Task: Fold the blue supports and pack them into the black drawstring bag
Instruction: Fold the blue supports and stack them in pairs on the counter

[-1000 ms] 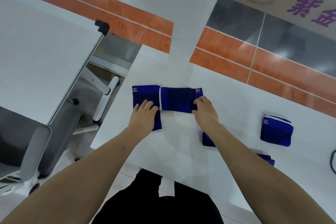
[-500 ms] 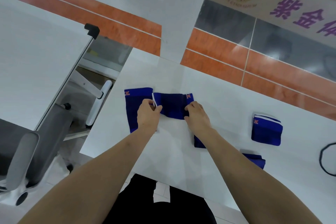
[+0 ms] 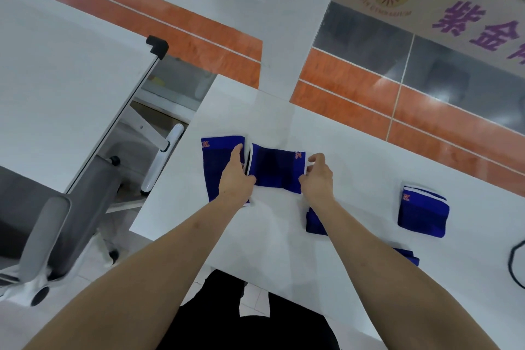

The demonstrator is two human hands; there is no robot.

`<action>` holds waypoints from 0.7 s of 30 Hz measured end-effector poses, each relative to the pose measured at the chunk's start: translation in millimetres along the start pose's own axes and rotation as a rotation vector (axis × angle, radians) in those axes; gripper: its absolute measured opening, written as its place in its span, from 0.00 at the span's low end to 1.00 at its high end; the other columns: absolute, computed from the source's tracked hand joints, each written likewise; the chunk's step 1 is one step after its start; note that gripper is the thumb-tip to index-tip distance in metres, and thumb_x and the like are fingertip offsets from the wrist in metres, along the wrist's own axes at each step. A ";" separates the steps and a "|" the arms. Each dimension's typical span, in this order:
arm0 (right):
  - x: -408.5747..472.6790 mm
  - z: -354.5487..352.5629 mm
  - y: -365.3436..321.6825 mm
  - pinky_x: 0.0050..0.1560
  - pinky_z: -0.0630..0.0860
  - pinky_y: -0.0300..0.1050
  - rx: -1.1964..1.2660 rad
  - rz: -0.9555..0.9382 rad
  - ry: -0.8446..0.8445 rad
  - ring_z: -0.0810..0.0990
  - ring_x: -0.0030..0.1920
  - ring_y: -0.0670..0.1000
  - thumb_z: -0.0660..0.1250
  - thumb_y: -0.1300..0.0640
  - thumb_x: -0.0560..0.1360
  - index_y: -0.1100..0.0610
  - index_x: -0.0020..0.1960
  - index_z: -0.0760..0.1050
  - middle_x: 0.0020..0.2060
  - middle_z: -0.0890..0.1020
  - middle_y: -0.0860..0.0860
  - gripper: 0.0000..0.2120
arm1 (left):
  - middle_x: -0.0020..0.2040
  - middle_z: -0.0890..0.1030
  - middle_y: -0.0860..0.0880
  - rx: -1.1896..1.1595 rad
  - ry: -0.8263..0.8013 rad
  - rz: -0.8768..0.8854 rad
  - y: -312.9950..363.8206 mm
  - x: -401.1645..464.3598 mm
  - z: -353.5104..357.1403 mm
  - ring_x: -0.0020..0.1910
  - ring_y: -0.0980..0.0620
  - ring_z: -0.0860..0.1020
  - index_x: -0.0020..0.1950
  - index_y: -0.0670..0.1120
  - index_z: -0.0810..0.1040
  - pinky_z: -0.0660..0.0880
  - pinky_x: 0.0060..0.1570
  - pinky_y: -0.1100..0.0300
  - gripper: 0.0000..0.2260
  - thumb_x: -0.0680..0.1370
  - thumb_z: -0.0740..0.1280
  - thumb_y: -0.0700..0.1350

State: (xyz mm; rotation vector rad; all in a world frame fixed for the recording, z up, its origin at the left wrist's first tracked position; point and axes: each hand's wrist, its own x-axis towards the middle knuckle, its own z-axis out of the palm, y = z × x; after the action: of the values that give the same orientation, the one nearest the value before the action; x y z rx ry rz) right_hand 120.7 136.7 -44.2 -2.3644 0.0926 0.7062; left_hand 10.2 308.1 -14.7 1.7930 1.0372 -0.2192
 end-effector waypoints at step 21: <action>10.6 82.2 -141.1 0.58 0.62 0.48 -0.307 -0.610 -0.058 0.78 0.56 0.48 0.60 0.57 0.84 0.48 0.58 0.75 0.54 0.82 0.44 0.08 | 0.43 0.85 0.50 -0.549 0.251 -0.349 -69.8 -76.7 -25.8 0.44 0.50 0.84 0.49 0.47 0.74 0.75 0.41 0.59 0.08 0.76 0.72 0.45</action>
State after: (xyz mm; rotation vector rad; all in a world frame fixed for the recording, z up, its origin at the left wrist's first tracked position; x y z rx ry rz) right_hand 125.7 298.5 -20.6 -2.4531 -0.7784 0.5067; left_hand -95.5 296.0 -5.7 1.1566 1.4282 0.0807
